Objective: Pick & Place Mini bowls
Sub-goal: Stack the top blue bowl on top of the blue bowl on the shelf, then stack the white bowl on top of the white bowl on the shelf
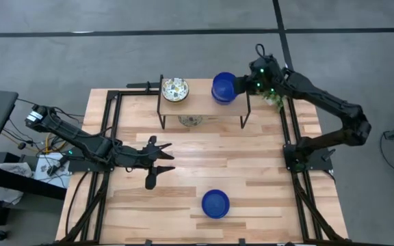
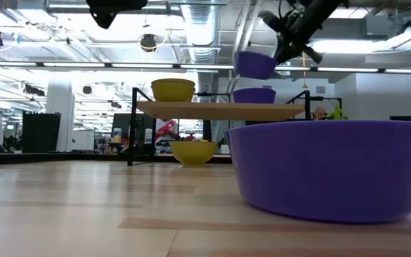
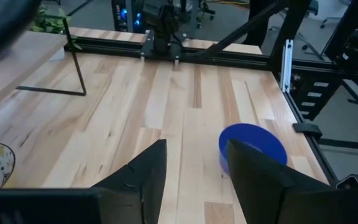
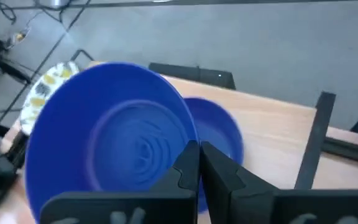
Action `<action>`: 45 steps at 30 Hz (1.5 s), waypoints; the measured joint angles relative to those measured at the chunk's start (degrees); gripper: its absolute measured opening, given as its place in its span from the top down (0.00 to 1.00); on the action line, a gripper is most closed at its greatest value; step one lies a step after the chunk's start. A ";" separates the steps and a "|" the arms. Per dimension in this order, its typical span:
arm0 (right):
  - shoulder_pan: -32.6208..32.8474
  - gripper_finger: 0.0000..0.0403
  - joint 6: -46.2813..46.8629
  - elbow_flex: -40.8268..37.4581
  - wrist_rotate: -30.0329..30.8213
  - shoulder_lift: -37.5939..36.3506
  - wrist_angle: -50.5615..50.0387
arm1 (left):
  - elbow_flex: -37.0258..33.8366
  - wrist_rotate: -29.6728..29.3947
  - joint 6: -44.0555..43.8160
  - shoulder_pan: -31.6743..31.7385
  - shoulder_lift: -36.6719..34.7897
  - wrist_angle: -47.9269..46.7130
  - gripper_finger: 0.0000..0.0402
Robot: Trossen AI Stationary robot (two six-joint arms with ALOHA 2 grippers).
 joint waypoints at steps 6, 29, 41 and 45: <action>-2.42 1.00 -0.55 -0.10 -1.33 2.33 -2.05 | 0.00 0.01 -0.18 0.15 0.00 0.40 0.59; -2.63 0.89 -1.49 -0.11 -2.82 5.79 -2.12 | 0.01 0.02 -0.43 0.15 0.00 0.67 0.59; -0.24 0.76 -9.64 -0.11 -2.70 0.90 3.48 | 0.00 -2.04 0.07 0.15 0.00 0.47 0.59; 3.65 0.76 -14.99 -0.11 -2.83 -3.91 6.99 | 0.02 -2.80 0.14 0.15 0.00 0.42 0.59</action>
